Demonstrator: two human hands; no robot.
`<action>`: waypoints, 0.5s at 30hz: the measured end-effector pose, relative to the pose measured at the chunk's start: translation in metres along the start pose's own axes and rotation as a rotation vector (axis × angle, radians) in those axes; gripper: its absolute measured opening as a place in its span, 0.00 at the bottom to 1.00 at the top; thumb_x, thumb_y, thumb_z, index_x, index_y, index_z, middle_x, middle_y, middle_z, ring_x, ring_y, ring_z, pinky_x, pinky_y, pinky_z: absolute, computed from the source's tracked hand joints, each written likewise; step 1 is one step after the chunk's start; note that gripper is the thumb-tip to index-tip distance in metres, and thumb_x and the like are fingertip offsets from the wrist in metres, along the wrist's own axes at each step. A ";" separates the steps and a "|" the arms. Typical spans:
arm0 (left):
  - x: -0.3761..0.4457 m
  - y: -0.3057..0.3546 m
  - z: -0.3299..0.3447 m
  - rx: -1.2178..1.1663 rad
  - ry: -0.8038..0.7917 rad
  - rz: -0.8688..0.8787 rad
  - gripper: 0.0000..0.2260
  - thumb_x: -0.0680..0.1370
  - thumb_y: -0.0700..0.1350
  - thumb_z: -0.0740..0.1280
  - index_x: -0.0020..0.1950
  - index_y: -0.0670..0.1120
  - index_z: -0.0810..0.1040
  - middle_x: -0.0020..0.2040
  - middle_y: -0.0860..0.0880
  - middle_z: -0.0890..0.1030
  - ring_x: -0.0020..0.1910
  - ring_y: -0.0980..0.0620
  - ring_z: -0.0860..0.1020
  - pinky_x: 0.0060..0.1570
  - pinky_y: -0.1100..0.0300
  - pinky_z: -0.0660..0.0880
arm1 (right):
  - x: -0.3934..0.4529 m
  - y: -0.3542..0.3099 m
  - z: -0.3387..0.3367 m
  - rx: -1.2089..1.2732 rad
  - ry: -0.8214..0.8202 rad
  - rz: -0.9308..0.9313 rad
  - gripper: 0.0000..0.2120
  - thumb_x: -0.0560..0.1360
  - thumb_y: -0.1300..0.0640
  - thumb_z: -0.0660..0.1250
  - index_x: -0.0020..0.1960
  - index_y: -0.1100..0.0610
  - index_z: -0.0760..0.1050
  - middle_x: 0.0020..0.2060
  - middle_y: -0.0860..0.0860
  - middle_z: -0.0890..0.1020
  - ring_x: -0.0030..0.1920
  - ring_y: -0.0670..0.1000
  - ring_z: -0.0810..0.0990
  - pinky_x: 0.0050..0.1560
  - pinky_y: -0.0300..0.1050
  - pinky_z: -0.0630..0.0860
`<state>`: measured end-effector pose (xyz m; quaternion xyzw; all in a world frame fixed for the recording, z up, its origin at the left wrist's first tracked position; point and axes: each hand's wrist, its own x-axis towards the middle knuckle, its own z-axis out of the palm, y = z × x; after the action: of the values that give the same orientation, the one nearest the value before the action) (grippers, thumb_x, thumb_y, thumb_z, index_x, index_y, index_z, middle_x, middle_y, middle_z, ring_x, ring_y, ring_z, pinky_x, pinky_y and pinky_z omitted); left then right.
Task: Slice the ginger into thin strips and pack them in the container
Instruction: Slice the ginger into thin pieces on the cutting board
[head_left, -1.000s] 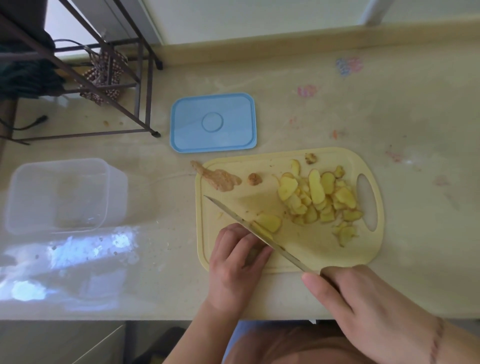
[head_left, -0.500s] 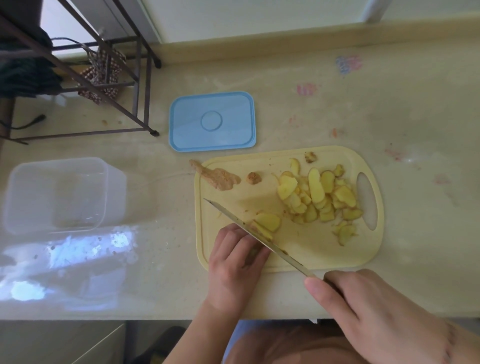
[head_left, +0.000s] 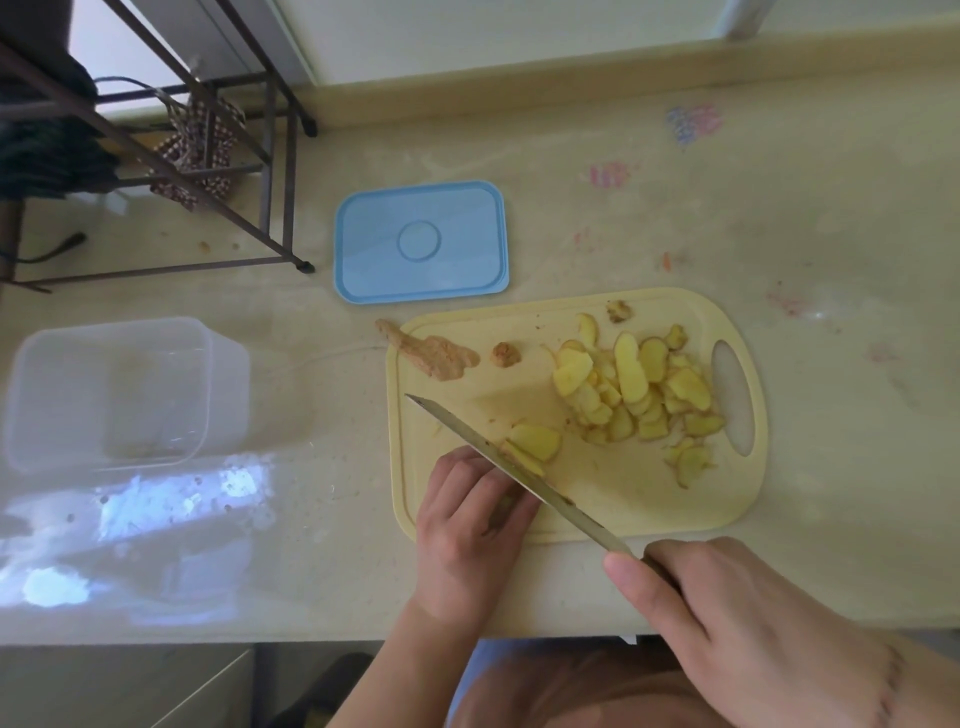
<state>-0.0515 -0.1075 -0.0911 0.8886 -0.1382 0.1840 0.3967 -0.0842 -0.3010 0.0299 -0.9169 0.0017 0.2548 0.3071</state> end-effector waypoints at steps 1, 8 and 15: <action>0.000 0.000 0.000 0.000 0.002 0.002 0.16 0.82 0.47 0.66 0.42 0.38 0.85 0.41 0.47 0.81 0.45 0.49 0.77 0.51 0.63 0.73 | 0.000 0.000 0.000 0.021 -0.023 0.018 0.32 0.70 0.26 0.38 0.29 0.51 0.60 0.35 0.30 0.74 0.34 0.41 0.72 0.35 0.36 0.68; 0.000 -0.002 0.000 -0.022 0.010 0.004 0.15 0.82 0.47 0.68 0.43 0.38 0.85 0.42 0.48 0.81 0.44 0.48 0.79 0.49 0.60 0.76 | 0.021 -0.011 0.003 0.076 -0.106 0.056 0.32 0.71 0.28 0.41 0.30 0.54 0.64 0.24 0.51 0.69 0.28 0.48 0.69 0.34 0.44 0.68; 0.000 0.001 -0.001 -0.013 0.016 -0.012 0.16 0.82 0.48 0.66 0.42 0.39 0.85 0.44 0.54 0.76 0.43 0.52 0.75 0.49 0.68 0.71 | 0.012 -0.004 0.006 0.050 -0.082 0.050 0.34 0.72 0.27 0.37 0.30 0.53 0.65 0.24 0.50 0.69 0.31 0.47 0.72 0.34 0.42 0.67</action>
<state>-0.0519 -0.1075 -0.0904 0.8853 -0.1307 0.1879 0.4047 -0.0758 -0.2928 0.0221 -0.8975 0.0182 0.2996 0.3231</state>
